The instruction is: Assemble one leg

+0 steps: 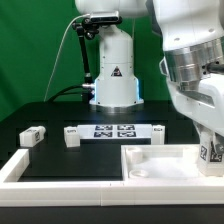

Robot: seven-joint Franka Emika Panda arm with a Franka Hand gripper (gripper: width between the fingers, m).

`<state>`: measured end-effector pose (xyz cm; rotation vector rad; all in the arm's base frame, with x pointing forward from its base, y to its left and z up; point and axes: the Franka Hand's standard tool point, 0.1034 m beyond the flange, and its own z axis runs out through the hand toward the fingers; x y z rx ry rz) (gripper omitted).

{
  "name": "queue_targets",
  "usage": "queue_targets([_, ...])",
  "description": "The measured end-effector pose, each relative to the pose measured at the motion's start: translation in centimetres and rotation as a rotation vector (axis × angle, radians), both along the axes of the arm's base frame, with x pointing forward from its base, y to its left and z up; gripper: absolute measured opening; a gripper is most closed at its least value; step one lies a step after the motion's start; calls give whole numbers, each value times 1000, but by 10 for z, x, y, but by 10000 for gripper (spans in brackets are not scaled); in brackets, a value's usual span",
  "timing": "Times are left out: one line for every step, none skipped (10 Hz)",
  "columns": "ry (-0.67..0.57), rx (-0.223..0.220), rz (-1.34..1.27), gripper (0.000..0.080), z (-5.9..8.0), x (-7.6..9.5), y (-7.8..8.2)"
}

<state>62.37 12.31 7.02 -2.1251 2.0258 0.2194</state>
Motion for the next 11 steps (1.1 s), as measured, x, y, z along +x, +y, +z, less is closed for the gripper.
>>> queue_targets([8,6,-35,295,0,0,0])
queue_targets([14,11,-66,295,0,1,0])
queue_targets([15,12,-66,368,0,0,1])
queue_targets([14,11,-60,368,0,0,1])
queue_targets([11,10,-47,547,0,0,2])
queue_targets([2,6,30,547,-1,-1,3])
queue_targets([36,17,57,631,0,-6,8])
queue_targets([30,17,73,644,1,-4,10])
queue_targets([7,10,178,644,1,-4,10])
queue_targets([-18,4,286,649,1,-4,10])
queue_targets([-47,4,404,649,2,-3,9])
